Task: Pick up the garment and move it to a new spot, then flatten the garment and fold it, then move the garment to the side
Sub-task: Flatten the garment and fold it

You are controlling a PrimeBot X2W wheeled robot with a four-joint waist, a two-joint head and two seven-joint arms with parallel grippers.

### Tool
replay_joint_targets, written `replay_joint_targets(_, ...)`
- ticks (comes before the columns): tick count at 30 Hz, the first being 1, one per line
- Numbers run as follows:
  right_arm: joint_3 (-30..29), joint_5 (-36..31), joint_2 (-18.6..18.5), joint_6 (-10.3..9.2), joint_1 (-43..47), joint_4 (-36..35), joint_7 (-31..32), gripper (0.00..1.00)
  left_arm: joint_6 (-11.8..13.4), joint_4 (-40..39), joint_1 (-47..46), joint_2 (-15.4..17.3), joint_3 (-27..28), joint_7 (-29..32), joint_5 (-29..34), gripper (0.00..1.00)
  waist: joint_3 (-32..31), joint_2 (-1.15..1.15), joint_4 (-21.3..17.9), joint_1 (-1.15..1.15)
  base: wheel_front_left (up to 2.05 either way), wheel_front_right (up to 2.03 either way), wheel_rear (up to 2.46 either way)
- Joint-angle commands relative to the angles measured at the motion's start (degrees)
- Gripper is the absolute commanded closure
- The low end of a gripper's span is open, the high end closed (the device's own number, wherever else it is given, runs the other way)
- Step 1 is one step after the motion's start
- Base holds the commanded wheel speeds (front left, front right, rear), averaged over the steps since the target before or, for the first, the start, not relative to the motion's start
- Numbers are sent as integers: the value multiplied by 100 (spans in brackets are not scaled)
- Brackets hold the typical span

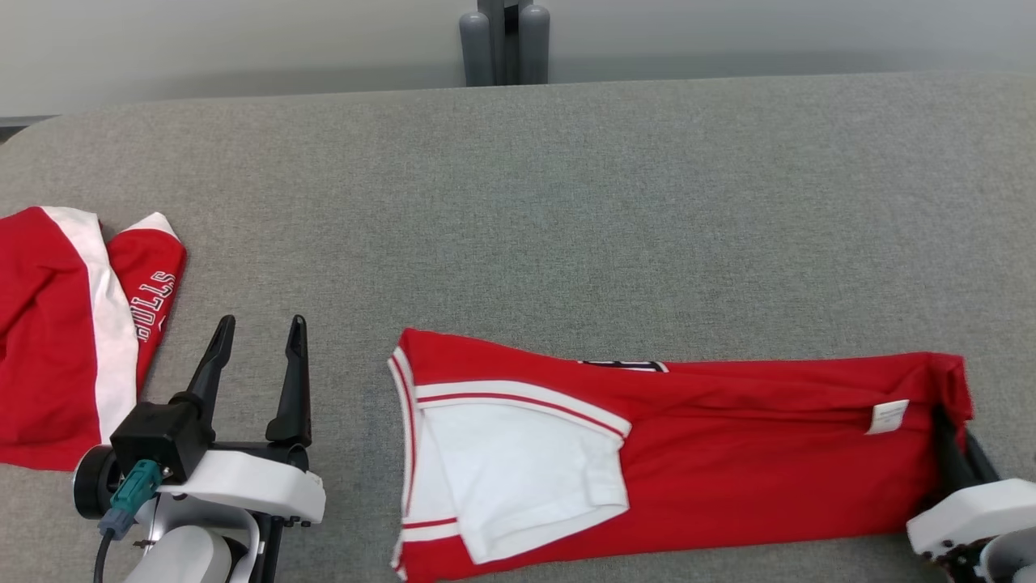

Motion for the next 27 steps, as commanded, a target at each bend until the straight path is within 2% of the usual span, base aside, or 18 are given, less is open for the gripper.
replay_joint_targets(1,-219,13,-217,-20,-159,80,-113,100,-11,-15,-53,41,32,-19,47,0,35,0,-46,0,0,0,0)
replay_joint_targets(6,-683,-98,-537,-19,-335,211,-223,100,-30,0,-95,29,34,-19,50,0,58,0,-105,0,0,0,0)
replay_joint_targets(11,-721,-228,-536,-18,-458,114,-155,100,-29,12,-93,24,44,-19,43,0,40,0,-146,0,0,0,0)
replay_joint_targets(14,-410,-358,-294,-14,-486,-344,-7,100,-9,9,-48,36,65,-19,31,0,26,0,-190,0,0,0,0)
replay_joint_targets(19,311,-576,198,-14,-262,-1578,344,100,10,-1,-4,32,50,-19,33,0,8,0,-251,0,0,0,0)
replay_joint_targets(23,949,-550,450,-14,-1,-2482,657,100,-28,0,-89,14,2,-10,52,0,18,0,-221,0,0,0,0)
replay_joint_targets(27,1615,-393,573,-14,155,-2981,834,100,-42,16,-173,-5,-24,-7,57,0,47,0,-161,0,0,0,0)
